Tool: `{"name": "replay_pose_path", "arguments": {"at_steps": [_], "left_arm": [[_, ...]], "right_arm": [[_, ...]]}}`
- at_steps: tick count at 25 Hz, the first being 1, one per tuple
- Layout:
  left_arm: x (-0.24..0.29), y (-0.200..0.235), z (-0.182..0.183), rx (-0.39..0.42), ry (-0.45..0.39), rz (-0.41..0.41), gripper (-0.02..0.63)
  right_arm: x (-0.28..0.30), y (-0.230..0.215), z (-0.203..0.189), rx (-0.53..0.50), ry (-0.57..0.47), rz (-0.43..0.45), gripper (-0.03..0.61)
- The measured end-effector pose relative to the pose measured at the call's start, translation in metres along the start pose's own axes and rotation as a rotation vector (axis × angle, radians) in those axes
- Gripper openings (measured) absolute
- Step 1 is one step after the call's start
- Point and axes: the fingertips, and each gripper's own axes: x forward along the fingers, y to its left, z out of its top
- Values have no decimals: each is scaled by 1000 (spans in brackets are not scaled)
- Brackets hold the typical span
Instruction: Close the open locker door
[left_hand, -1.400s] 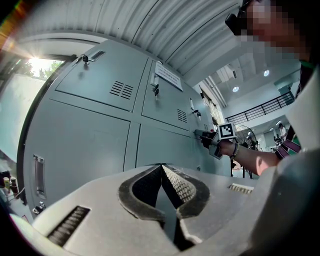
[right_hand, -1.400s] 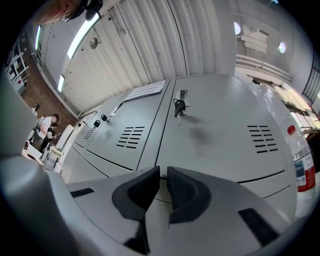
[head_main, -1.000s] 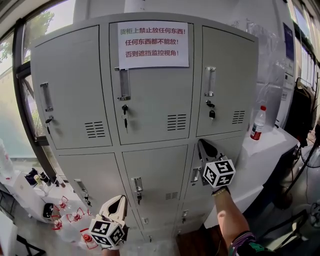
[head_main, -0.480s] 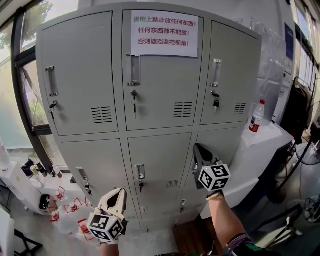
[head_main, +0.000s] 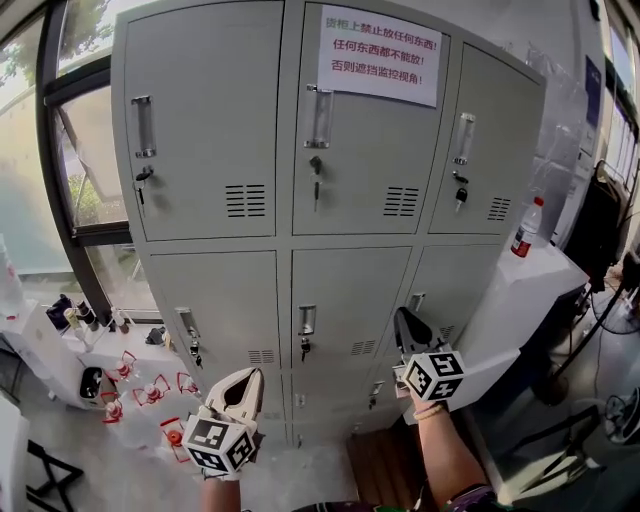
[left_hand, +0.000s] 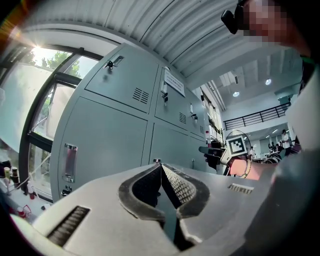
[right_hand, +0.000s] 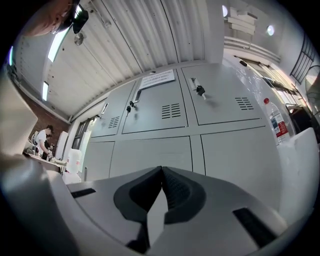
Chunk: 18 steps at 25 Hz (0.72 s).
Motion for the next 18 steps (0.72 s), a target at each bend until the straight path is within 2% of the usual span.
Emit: {"name": "replay_pose_path", "arguments": {"at_steps": [6, 12, 18], "left_arm": [[-32, 26, 1, 17, 9, 12, 23], [-64, 50, 3, 17, -19, 28, 23], [-76, 54, 0, 32, -27, 15, 23]], "right_arm": [[-23, 32, -1, 67, -23, -42, 6], [-44, 79, -10, 70, -11, -20, 6], [-79, 101, -16, 81, -8, -26, 6]]}}
